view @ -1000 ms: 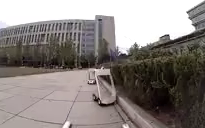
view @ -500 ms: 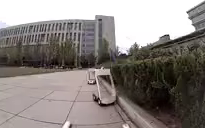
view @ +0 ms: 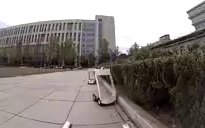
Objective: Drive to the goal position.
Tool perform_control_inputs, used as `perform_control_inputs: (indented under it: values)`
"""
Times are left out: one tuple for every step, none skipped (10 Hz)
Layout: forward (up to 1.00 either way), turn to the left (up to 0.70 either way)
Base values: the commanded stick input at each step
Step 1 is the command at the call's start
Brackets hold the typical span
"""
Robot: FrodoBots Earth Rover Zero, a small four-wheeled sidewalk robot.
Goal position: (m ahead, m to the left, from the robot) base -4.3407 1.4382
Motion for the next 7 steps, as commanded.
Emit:
perform_control_inputs:
  values:
    - [0.06,0.00]
    - [0.06,0.00]
    - [0.06,0.00]
    - [0.06,0.00]
    - [0.06,0.00]
    - [0.06,0.00]
    - [0.06,0.00]
